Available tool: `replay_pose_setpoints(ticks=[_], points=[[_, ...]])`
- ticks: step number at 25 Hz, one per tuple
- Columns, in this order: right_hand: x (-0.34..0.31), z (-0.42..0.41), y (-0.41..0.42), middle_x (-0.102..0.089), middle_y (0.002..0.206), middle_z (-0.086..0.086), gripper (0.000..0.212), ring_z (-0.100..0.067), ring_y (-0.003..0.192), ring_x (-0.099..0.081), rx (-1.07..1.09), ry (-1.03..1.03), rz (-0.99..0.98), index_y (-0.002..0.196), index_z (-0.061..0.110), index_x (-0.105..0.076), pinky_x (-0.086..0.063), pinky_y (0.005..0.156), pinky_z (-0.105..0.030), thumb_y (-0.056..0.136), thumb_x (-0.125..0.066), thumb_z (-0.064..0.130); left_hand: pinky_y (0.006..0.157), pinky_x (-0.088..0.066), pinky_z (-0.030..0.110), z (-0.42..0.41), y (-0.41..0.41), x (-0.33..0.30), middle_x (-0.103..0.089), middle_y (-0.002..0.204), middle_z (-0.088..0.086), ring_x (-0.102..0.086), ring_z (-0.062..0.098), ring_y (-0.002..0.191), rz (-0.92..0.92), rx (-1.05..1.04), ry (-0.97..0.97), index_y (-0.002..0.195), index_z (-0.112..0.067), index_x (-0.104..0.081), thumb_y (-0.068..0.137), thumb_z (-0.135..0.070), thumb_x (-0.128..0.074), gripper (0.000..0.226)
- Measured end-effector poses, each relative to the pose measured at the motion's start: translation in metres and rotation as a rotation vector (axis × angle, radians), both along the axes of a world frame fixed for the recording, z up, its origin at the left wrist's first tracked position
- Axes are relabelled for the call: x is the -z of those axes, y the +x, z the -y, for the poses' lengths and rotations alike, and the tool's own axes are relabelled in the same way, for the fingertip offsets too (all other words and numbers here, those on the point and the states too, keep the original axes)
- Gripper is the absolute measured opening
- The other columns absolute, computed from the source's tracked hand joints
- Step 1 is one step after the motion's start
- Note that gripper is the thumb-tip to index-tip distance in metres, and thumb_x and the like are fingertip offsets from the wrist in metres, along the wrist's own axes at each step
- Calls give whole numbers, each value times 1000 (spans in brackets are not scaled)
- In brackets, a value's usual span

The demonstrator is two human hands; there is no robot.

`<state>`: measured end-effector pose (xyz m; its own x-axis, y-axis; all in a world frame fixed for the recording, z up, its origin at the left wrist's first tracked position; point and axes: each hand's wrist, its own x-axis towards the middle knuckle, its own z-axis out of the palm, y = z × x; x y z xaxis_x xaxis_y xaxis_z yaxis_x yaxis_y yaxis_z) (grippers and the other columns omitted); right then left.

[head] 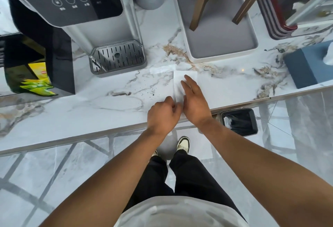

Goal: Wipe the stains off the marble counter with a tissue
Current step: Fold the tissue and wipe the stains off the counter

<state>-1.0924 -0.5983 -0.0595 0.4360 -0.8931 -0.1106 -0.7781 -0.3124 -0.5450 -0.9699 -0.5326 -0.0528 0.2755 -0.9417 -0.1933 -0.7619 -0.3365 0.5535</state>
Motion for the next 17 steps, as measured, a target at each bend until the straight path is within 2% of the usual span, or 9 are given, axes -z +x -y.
replay_pose_setpoints(ticks=[2,3,5,6,8,11,14,17], points=[[0,3,0,-24,159,-18,59,-30,147,-25,-21,13,2,144,-6,-37,-27,119,-36,86,-48,-8,50,-47,33,-15,21,-4,-63,58,7,-61,35,55,44,7,-146,76,-11,-60,91,-28,-54,23],[1,5,1,-23,159,-18,58,-30,148,-22,-41,20,-16,144,-7,-36,-24,121,-36,87,-48,-6,52,-48,34,-22,38,-3,-62,61,6,-60,32,57,81,0,-231,77,-10,-61,89,-22,-57,18],[5,9,5,-17,161,-17,57,-30,151,-11,-131,27,-103,147,-7,-28,-17,123,-40,94,-45,3,68,-50,40,-37,82,5,-64,82,11,-60,32,78,187,-14,-349,88,-7,-65,87,-14,-59,9],[8,10,8,-11,163,-16,57,-30,151,-5,-173,25,-156,149,-6,-23,-14,123,-41,98,-42,10,79,-48,43,-45,105,9,-64,96,15,-59,34,91,261,-35,-353,98,-4,-65,87,-12,-58,15],[13,12,17,-1,164,-15,60,-30,151,6,-214,9,-239,152,-4,-12,-7,124,-40,104,-34,23,99,-43,49,-58,149,19,-60,119,21,-55,40,113,384,-81,-272,116,0,-60,89,-14,-54,31],[18,18,29,9,164,-15,61,-31,150,14,-240,6,-295,155,6,-3,-1,124,-41,105,-27,30,120,-24,54,-65,187,30,-44,146,26,-35,44,141,462,-131,-94,135,2,-49,94,-22,-49,47],[26,22,42,11,164,-14,61,-31,150,14,-292,-39,-330,155,10,1,0,123,-43,105,-25,32,125,-11,51,-62,199,38,-26,162,21,-17,35,153,403,-108,-20,149,1,-35,97,-32,-39,62],[31,26,53,10,164,-11,64,-27,151,13,-316,-41,-306,154,7,4,1,123,-40,104,-25,34,125,-12,52,-63,203,47,-25,164,17,-16,29,154,428,-83,-55,152,-2,-32,98,-36,-34,64]])
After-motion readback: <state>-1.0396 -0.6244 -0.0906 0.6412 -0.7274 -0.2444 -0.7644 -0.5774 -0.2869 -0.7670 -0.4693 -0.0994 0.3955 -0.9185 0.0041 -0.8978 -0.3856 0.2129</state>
